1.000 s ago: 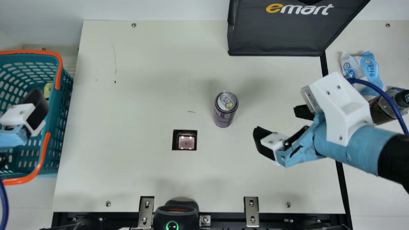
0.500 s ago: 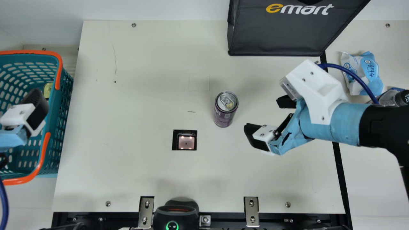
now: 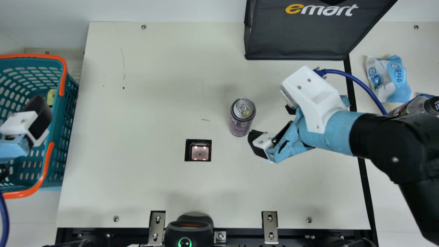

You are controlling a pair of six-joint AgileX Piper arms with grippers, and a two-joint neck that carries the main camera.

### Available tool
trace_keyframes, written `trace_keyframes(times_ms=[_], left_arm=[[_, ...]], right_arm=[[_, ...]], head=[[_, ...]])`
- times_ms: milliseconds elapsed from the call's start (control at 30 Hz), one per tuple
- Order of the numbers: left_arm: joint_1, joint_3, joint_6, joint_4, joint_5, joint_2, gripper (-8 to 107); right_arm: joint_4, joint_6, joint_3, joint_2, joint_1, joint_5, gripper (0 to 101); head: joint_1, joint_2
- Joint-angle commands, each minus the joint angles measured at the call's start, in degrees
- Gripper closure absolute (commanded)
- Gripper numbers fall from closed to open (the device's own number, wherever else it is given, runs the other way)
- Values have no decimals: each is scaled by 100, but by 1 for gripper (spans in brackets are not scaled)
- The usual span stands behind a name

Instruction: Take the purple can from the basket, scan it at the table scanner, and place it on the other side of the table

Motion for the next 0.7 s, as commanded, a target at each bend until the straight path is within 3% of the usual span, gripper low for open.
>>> trace_keyframes(times_ms=[0,667], left_arm=[[0,0,0,0,0,0,9],[0,0,0,0,0,0,9]], right_arm=[[-173,404,9,36,213,-128,6],[-1078,1736,166,745,1038,-1161,6]], head=[[-140,9],[-140,9]])
